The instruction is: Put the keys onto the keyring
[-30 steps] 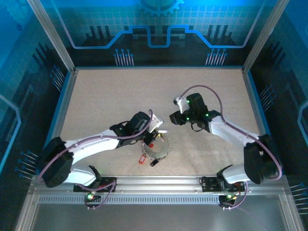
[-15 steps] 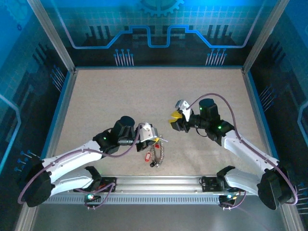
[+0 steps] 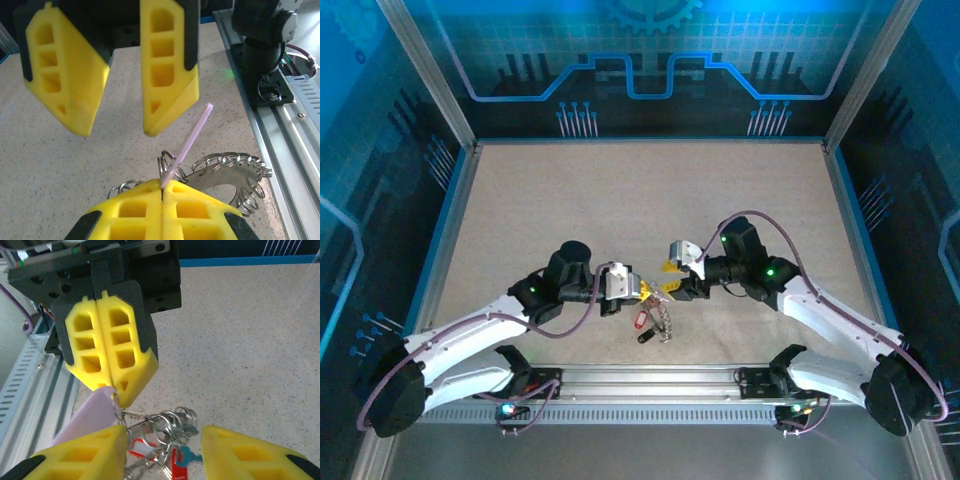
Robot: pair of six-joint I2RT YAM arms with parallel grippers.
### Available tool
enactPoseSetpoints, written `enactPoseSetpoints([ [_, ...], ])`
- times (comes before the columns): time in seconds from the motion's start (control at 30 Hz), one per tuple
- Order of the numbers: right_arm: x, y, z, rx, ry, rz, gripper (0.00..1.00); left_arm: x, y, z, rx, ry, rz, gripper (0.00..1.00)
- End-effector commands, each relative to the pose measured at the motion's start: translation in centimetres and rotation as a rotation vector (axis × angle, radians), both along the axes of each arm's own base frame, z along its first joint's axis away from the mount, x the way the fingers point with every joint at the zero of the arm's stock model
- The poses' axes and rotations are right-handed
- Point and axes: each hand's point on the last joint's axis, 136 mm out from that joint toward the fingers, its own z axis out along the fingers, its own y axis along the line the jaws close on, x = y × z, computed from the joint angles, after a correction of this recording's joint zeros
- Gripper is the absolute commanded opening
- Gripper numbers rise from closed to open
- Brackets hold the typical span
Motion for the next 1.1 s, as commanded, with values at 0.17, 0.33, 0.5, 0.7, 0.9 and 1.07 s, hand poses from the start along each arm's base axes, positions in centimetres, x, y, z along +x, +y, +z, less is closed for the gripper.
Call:
enactPoseSetpoints([
  [0.17,-3.0,0.9,-0.8,0.014,-0.153,0.098,0.52,-1.7,-0.1,3.1,-0.037,-0.146,-0.145,0.00],
  [0.33,-4.0,1.6,0.0,0.063,-0.270,0.047,0.55,-0.9,-0.4,2.8,-0.036,-0.181,-0.128,0.00],
  [0.5,-5.2,1.9,-0.1,0.045,-0.303,0.088,0.57,-0.1,-0.4,3.3,-0.056,-0.233,-0.090,0.00],
  [0.7,-3.9,1.2,0.3,0.044,-0.327,0.037,0.60,-0.3,-0.5,3.4,-0.068,-0.233,-0.106,0.00],
  [0.9,-3.6,-0.6,1.3,0.084,-0.290,0.020,0.55,-0.7,-0.6,3.6,-0.082,-0.239,-0.129,0.00],
  [1.07,-3.2,-1.7,1.9,0.106,-0.272,0.011,0.48,-0.8,-0.6,3.7,-0.084,-0.238,-0.137,0.00],
])
